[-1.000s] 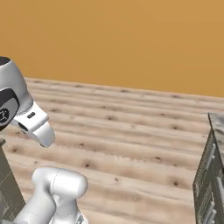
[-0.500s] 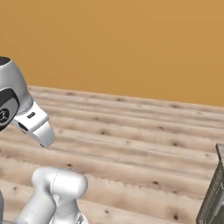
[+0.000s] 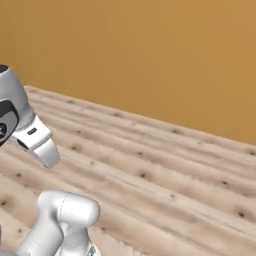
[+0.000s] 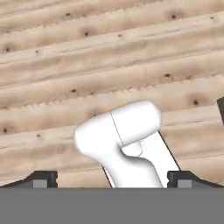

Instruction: Place two dumplings into each of the tupperware containers and then place the containers in the fridge.

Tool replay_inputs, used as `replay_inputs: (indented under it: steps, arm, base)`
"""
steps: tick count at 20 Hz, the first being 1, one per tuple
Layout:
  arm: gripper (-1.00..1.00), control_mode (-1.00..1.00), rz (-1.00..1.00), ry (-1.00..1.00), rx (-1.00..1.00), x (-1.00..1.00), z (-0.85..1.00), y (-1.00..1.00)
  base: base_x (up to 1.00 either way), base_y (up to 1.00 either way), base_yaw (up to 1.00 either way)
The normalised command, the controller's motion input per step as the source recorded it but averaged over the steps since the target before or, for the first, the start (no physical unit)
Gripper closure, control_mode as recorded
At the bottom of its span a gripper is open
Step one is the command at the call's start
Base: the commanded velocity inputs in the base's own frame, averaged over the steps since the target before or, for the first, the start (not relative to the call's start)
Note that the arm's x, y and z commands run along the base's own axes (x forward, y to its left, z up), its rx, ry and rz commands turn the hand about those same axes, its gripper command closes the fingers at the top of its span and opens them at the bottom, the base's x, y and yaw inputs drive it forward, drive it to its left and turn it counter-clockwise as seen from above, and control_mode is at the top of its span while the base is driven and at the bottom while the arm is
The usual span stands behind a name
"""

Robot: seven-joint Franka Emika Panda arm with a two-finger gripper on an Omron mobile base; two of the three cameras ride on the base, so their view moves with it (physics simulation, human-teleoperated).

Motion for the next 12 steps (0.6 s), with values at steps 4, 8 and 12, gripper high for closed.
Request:
replay_inputs:
  steps: [4,8,12]
  arm:
    - [-1.0,1.0,0.0,0.0,0.0,0.0,0.0,0.0]
    - [-1.0,1.0,0.0,0.0,0.0,0.0,0.0,0.0]
    - [-1.0,1.0,0.0,0.0,0.0,0.0,0.0,0.0]
  base:
    - [0.58,0.0,0.9]
    - [0.69,0.0,0.88]
    - [1.0,0.0,0.79]
